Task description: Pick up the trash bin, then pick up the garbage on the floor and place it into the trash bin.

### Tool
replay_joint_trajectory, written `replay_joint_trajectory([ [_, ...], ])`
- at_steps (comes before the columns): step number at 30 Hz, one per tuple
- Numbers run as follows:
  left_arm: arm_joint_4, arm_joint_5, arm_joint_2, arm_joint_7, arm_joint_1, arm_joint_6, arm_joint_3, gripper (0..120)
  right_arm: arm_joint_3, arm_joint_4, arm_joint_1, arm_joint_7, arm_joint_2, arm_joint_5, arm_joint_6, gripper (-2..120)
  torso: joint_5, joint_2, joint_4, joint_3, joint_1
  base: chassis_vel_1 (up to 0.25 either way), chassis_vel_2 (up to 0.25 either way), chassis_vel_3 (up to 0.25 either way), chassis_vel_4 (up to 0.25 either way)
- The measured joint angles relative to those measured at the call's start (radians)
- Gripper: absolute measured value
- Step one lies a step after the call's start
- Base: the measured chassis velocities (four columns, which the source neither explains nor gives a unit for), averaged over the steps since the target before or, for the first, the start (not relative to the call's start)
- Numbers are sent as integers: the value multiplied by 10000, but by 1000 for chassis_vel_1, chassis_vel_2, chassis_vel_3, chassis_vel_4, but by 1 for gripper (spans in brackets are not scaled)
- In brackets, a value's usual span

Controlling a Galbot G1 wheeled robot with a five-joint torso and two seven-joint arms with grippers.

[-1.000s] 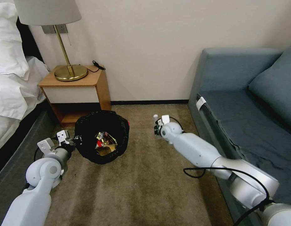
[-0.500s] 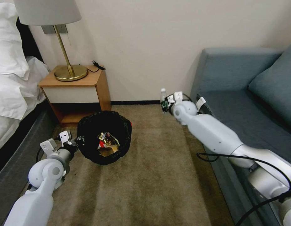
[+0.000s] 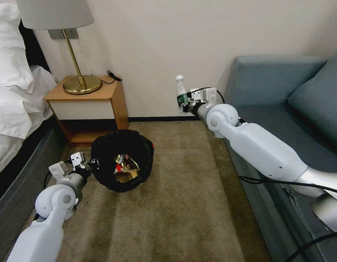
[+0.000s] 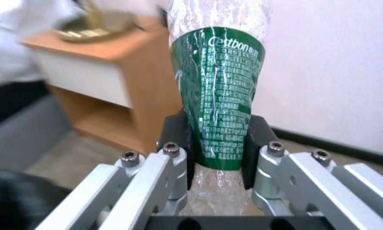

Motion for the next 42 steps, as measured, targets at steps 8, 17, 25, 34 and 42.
replay_joint_trajectory([
  [8, 99, -22, -80, -69, -93, 42, 78, 2, -596, 1958, -322, -391, -201, -3, 537, 18, -1, -1, 0, 0, -1, 0, 0, 0, 0],
  [17, 109, -42, -185, -135, -178, 84, 124, 2, -1189, 2519, -622, -886, -145, -436, 871, 18, 0, -1, 0, 0, -1, 0, 0, 0, 0],
  [25, 53, -56, -272, -239, -205, 139, 195, 2, -1659, 2492, -1014, -1220, -7, -990, 1123, 18, 0, -1, -1, 0, -1, 0, 0, 0, 0],
  [34, 13, -31, -331, -262, -173, 156, 216, 2, -2451, 2561, -1033, -1213, 332, -1167, 1153, 18, -1, 0, 0, 0, -1, 0, 0, 0, 0],
  [42, -67, -139, -228, -257, -156, 157, 177, 2, -2904, 2514, -1178, -1150, 424, -1479, 1138, 18, -1, -1, 0, 0, -1, 0, 0, 0, 0],
])
